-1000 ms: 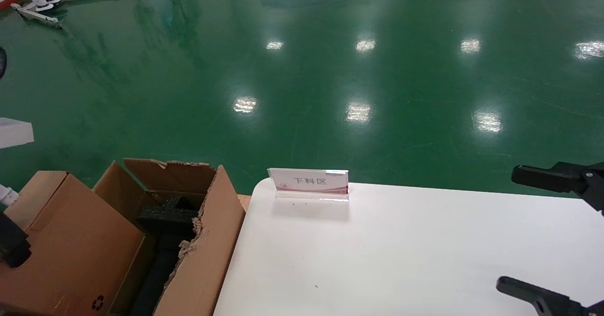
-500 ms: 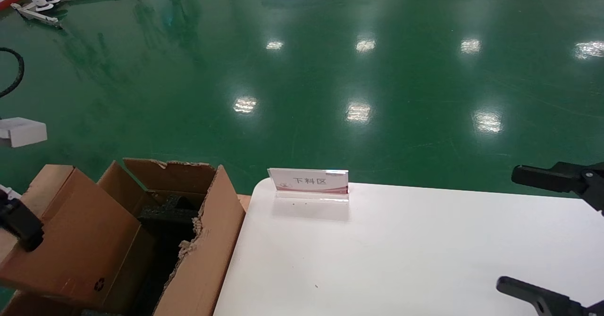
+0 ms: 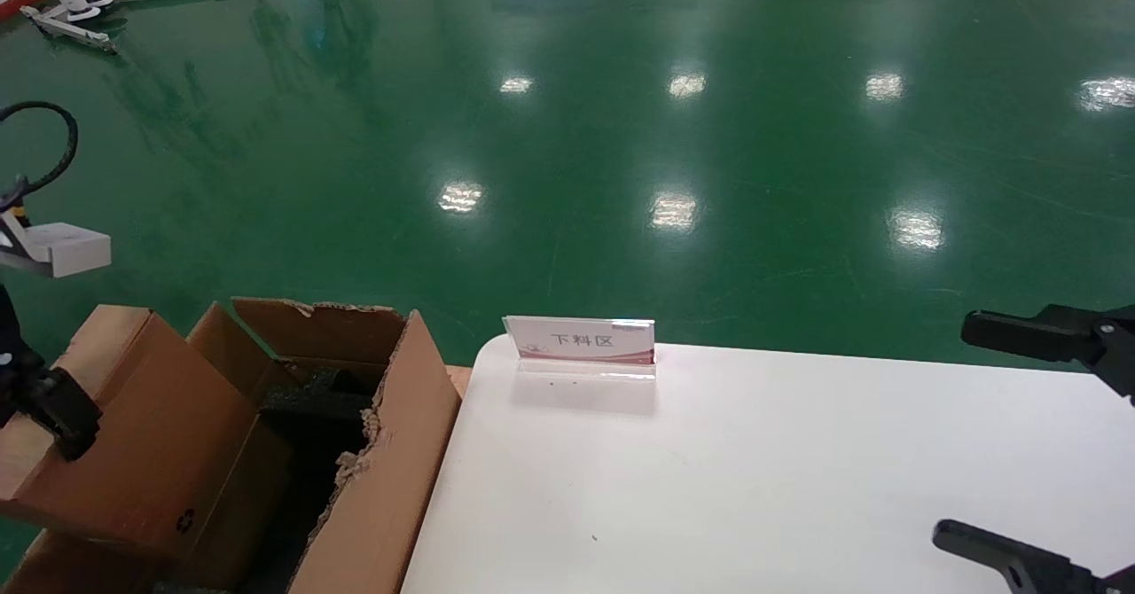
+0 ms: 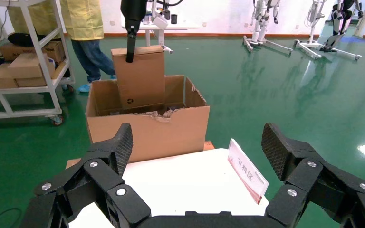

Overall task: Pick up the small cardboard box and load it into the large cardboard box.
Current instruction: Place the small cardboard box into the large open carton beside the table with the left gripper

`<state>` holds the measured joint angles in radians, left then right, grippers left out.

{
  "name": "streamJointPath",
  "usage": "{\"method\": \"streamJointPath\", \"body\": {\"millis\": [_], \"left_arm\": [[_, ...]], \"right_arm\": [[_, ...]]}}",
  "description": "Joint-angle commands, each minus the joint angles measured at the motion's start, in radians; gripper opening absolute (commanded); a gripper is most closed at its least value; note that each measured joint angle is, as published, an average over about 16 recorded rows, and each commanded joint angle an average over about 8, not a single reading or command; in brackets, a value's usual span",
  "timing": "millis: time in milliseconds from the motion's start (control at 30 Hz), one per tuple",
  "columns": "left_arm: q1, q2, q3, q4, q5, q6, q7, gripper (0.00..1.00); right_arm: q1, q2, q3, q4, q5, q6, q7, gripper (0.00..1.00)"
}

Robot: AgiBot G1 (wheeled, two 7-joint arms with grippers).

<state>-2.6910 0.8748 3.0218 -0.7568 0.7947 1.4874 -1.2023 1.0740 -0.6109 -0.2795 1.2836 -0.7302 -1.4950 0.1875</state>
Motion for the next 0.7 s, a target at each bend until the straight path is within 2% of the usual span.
{"method": "streamJointPath", "body": {"millis": [33, 700], "left_arm": [[0.010, 0.003, -0.001, 0.003, 0.002, -0.005, -0.003, 0.00], [0.137, 0.027, -0.008, 0.032, 0.003, -0.035, -0.031, 0.00]], "right_arm": [[0.000, 0.000, 0.000, 0.000, 0.000, 0.000, 0.000, 1.00], [0.000, 0.000, 0.000, 0.000, 0.000, 0.000, 0.000, 1.00]]}}
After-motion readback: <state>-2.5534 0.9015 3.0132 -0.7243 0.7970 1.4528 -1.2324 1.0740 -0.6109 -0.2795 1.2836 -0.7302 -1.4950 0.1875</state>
